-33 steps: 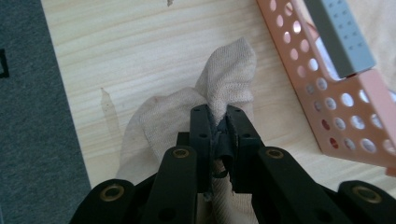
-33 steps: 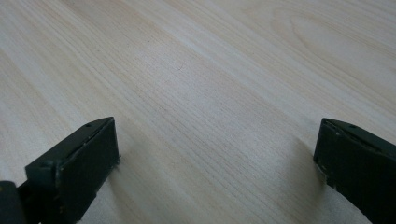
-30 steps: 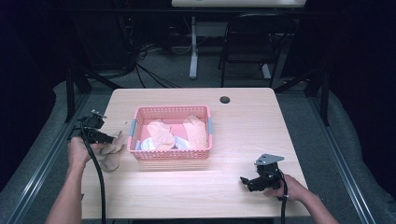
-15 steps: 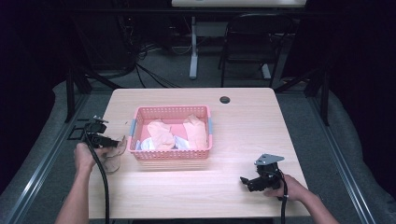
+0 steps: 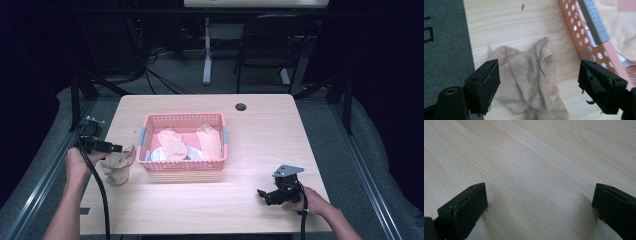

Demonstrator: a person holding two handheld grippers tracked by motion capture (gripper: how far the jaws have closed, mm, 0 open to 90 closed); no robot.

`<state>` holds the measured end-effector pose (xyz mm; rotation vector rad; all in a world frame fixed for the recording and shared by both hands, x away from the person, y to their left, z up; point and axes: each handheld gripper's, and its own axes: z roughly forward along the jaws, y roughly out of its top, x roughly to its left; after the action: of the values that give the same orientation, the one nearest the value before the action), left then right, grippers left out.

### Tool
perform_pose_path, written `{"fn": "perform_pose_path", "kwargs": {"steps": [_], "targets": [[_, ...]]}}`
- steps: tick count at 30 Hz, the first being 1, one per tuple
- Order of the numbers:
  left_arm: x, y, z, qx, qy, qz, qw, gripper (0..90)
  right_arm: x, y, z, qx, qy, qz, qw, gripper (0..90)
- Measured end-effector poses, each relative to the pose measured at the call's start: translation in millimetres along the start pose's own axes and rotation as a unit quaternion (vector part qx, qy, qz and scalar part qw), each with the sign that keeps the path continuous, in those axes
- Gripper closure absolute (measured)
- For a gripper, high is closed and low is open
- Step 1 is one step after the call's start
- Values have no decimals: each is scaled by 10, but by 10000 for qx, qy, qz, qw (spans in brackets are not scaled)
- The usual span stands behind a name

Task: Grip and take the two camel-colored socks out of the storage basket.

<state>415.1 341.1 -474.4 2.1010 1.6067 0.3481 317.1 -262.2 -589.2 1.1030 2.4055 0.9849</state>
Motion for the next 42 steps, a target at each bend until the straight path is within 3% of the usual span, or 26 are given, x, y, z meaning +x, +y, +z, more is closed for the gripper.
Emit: {"fn": "perform_pose_path", "kwargs": {"steps": [4,14,24,29,34,39,42], "targets": [[-35,-61,-212,-162,62,5,9998,151,1,0,0,-1,-4,4,10000,0],[-86,-261,-337,-209,77,44,9997,45,1,0,0,1,-3,4,10000,0],[-283,-584,-181,-178,-64,104,9998,10,2,0,0,-1,-8,8,10000,0],[-399,-739,-10,-76,61,222,9997,2,2,0,0,-2,-8,7,10000,0],[-416,-902,196,60,97,165,9998,1,2,-1,0,-4,-6,7,10000,0],[-427,-944,273,182,194,327,9991,0,3,-1,0,-3,-7,8,10000,0],[-404,-956,286,126,169,265,9994,3,3,-1,-1,-6,-8,9,10000,0]]}}
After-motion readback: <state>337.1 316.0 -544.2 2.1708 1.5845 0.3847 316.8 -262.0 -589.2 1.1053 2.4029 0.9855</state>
